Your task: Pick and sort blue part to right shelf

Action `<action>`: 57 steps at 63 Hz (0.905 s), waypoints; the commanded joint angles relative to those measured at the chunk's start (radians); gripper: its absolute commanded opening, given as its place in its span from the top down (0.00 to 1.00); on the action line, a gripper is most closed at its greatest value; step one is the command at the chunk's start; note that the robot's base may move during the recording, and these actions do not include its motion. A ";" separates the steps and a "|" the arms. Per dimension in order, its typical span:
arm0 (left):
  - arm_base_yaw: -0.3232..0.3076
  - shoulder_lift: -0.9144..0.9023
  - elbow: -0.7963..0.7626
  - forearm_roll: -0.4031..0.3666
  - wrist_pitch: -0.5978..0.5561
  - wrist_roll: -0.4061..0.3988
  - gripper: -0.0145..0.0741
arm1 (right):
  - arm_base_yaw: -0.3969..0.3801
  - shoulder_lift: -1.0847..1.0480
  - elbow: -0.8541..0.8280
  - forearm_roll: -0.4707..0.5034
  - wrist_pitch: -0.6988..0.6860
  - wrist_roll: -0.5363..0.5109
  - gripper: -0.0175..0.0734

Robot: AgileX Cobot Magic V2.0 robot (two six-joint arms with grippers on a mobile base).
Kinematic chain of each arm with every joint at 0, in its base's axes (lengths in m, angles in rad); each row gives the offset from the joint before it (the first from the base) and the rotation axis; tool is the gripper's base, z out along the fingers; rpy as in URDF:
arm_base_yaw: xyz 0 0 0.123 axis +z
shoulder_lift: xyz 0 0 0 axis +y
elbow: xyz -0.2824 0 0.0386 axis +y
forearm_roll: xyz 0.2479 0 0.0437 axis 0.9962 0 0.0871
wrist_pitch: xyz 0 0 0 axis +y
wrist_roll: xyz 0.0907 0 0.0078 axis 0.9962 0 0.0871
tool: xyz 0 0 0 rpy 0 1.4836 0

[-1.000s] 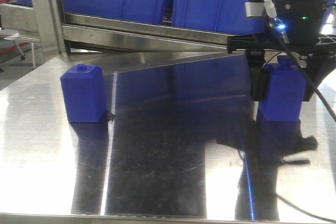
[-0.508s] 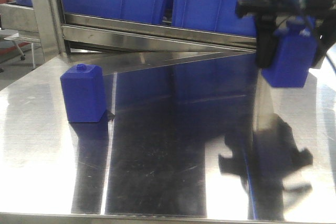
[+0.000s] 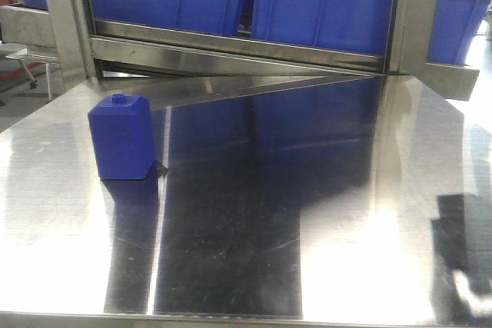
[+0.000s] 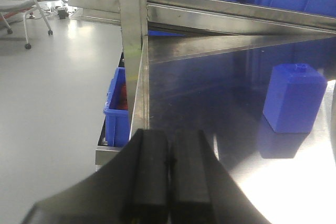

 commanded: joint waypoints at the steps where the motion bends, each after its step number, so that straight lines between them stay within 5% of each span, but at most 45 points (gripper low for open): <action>1: -0.003 -0.024 0.025 0.000 -0.083 0.000 0.70 | -0.038 -0.092 0.047 0.014 -0.189 -0.029 0.33; 21: -0.003 -0.024 0.025 0.000 -0.083 0.000 0.70 | -0.051 -0.329 0.267 0.014 -0.472 -0.029 0.33; 57: -0.003 -0.024 0.025 0.000 -0.083 0.000 0.70 | -0.051 -0.863 0.478 0.014 -0.455 -0.029 0.33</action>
